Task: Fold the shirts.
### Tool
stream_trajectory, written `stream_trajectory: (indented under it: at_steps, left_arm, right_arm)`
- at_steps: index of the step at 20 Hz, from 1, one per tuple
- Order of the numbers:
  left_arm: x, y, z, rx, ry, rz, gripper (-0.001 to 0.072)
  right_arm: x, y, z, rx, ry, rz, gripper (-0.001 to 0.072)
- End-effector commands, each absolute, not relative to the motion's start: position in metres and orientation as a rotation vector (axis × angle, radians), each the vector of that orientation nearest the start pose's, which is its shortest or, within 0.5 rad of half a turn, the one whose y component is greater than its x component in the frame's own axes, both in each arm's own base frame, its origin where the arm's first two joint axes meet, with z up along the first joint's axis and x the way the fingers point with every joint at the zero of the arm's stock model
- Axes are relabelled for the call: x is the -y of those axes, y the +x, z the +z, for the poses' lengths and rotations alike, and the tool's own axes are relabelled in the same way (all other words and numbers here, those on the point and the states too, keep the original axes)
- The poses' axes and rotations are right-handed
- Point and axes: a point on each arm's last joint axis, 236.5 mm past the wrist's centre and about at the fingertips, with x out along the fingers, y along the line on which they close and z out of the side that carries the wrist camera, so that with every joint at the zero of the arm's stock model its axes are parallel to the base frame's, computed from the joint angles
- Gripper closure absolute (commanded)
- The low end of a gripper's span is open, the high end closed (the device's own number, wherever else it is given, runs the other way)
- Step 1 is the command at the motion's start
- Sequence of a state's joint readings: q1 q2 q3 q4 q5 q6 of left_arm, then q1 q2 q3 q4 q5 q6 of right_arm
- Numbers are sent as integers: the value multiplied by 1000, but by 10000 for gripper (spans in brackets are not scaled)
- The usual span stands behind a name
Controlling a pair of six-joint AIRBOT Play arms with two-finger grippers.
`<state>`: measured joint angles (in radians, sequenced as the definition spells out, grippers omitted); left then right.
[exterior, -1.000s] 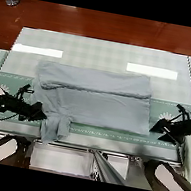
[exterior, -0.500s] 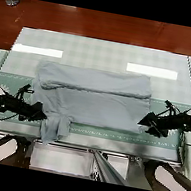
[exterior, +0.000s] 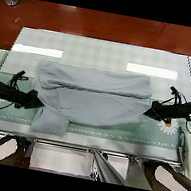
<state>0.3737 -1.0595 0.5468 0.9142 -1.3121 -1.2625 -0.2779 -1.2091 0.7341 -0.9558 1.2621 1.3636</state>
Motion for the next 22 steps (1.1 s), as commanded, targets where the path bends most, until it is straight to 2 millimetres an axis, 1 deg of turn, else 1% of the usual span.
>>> stream_trajectory:
  at_steps: [1, 2, 4, 7, 9, 11, 13, 15, 19, 21, 22]
  left_arm:
    - [46, 281, -30, -1347, -770, -246, 686]
    - [48, 294, -26, -1327, -777, -260, 686]
    - [50, 312, -22, -1329, -730, -289, 686]
    - [42, 351, -19, -1294, -722, -266, 686]
    - [36, 378, -22, -1278, -728, -252, 686]
    - [31, 401, -22, -1257, -717, -249, 686]
    - [23, 424, -21, -1219, -743, -202, 686]
    - [21, 436, -25, -1215, -751, -193, 687]
    - [28, 446, -52, -1249, -751, -188, 687]
    - [32, 453, -59, -1237, -743, -177, 686]
    - [34, 453, -62, -1240, -739, -180, 686]
  right_arm:
    - [-56, 308, -37, -1448, 700, 266, 686]
    - [-57, 318, -36, -1432, 718, 274, 686]
    - [-65, 343, -26, -1360, 762, 337, 686]
    - [-58, 380, -24, -1291, 787, 322, 686]
    - [-54, 399, -26, -1279, 784, 328, 686]
    - [-46, 416, -35, -1259, 778, 307, 686]
    - [-39, 433, -40, -1232, 776, 284, 686]
    - [-37, 447, -42, -1214, 798, 283, 686]
    - [-41, 467, -53, -1207, 876, 296, 685]
    - [-41, 473, -60, -1202, 905, 288, 685]
    - [-39, 476, -64, -1195, 914, 278, 609]
